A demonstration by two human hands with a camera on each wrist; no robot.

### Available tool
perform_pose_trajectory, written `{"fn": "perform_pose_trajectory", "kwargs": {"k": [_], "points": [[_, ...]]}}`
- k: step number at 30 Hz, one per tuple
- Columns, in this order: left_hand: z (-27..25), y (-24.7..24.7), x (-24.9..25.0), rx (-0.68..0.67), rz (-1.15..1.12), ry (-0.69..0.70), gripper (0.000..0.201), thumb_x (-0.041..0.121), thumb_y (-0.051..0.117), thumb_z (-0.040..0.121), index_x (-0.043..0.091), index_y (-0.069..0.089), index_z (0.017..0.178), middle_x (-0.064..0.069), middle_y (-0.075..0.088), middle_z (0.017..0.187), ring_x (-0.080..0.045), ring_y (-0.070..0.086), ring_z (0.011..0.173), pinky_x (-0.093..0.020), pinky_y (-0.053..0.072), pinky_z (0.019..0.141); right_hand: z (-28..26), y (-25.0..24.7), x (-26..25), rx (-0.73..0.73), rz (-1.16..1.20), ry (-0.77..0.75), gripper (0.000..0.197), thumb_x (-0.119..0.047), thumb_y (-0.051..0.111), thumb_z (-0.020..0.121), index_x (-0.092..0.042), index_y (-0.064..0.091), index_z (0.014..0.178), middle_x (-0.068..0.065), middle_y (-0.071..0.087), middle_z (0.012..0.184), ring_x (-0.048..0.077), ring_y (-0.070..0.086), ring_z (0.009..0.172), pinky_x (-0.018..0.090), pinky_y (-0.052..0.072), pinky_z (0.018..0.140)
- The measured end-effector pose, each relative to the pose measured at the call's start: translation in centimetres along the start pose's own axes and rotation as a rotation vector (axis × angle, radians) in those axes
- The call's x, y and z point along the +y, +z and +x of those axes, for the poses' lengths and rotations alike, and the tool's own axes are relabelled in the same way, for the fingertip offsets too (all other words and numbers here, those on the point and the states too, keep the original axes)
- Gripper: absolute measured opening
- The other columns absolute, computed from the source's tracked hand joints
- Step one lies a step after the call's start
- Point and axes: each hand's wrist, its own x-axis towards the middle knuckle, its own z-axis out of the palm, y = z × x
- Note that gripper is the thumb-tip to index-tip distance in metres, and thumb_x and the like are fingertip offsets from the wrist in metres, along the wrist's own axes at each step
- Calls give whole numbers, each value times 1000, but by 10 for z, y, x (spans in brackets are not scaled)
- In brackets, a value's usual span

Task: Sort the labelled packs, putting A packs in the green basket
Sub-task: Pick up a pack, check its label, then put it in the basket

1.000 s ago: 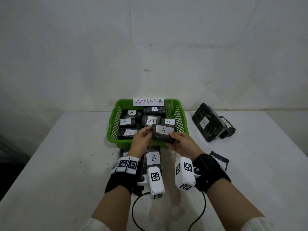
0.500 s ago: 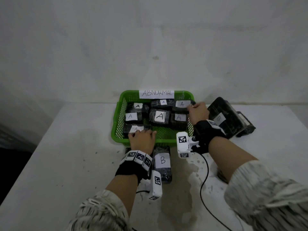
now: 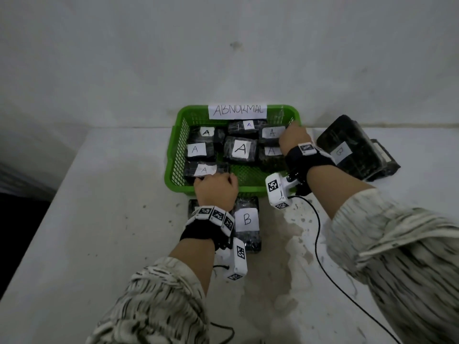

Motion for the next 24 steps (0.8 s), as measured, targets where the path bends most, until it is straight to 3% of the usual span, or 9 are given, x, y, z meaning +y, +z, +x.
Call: {"fn": "perform_pose_trajectory", "kwargs": {"k": [3,6,12,17,20,24], "points": [[0,5,-2,81,17,11,46,33,37,84,17,59,47,-2,56,44,-21,48,39,-28,39,59,3,3,0,-35,-55,-15,44,-2,35,96,6,28,138,26,53,131,40,55,117,45,45,92],[1,9,-2,107,7,26,46,32,37,85,17,59,48,-3,56,44,-22,47,39,-29,41,60,4,5,-2,-33,-96,-59,53,4,37,92,-1,19,142,26,52,127,42,56,111,47,46,84],[2,12,-3,140,12,28,46,32,37,84,17,59,48,-2,55,43,-21,47,38,-29,41,60,7,8,-2,-40,-235,-122,34,-3,38,96,1,39,130,26,41,135,42,52,116,47,45,92],[2,13,-4,131,21,48,46,32,36,86,17,60,50,-1,55,44,-21,46,39,-28,38,60,11,9,-1,12,-103,-99,60,4,38,92,-3,13,147,26,46,132,42,54,113,46,46,85],[2,14,-5,132,15,41,45,32,36,86,17,59,50,-2,55,44,-20,44,39,-29,38,60,13,8,1,-18,-177,-134,47,1,37,94,-3,30,141,26,49,130,41,54,113,46,46,86],[2,13,-4,118,28,38,46,32,35,86,17,59,50,-1,55,45,-20,44,39,-29,40,61,19,9,0,-97,-189,-131,26,-1,40,95,3,54,117,24,59,119,38,60,106,41,48,80]]}}
